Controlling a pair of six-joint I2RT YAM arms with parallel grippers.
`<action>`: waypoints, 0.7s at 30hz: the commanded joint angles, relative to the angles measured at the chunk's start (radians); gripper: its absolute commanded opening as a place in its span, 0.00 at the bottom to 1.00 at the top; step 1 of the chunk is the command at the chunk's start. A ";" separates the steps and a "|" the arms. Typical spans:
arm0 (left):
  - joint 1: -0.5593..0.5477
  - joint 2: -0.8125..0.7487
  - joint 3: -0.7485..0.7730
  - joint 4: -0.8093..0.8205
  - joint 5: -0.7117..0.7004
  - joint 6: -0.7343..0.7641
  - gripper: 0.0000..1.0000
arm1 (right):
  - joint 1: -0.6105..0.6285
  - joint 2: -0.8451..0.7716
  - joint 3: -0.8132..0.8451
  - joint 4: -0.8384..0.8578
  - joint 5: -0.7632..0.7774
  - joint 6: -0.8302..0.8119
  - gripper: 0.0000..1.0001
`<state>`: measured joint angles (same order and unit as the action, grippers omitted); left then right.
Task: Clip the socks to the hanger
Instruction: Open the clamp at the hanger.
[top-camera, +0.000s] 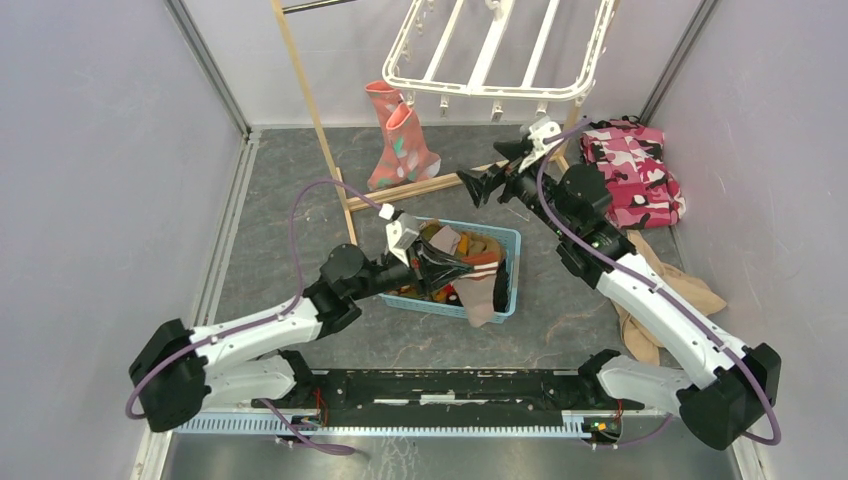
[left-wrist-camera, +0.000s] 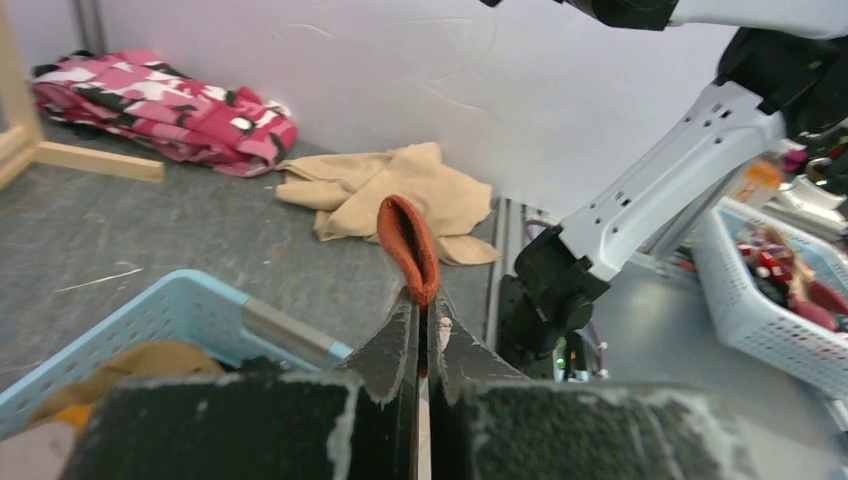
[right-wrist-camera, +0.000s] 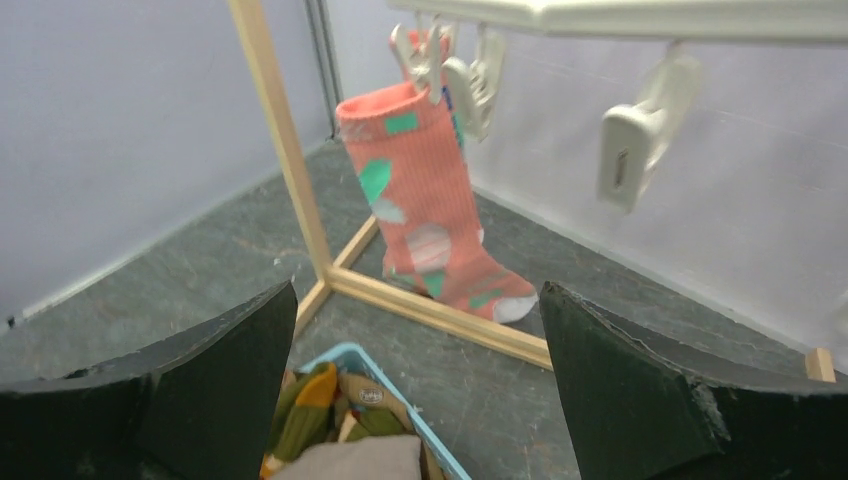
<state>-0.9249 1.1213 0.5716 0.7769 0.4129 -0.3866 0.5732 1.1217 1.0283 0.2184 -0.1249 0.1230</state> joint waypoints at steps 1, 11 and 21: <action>0.012 -0.114 0.018 -0.222 -0.061 0.184 0.02 | 0.010 -0.039 -0.065 0.070 -0.104 -0.147 0.98; 0.089 -0.269 0.143 -0.508 -0.178 0.268 0.02 | 0.014 0.043 0.076 0.084 -0.311 -0.241 0.98; 0.234 -0.324 0.154 -0.692 -0.110 0.409 0.02 | 0.009 0.164 0.068 0.298 -0.314 -0.269 0.90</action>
<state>-0.7361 0.8299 0.7654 0.1303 0.2703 -0.0593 0.5846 1.2331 1.0653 0.3958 -0.4187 -0.1192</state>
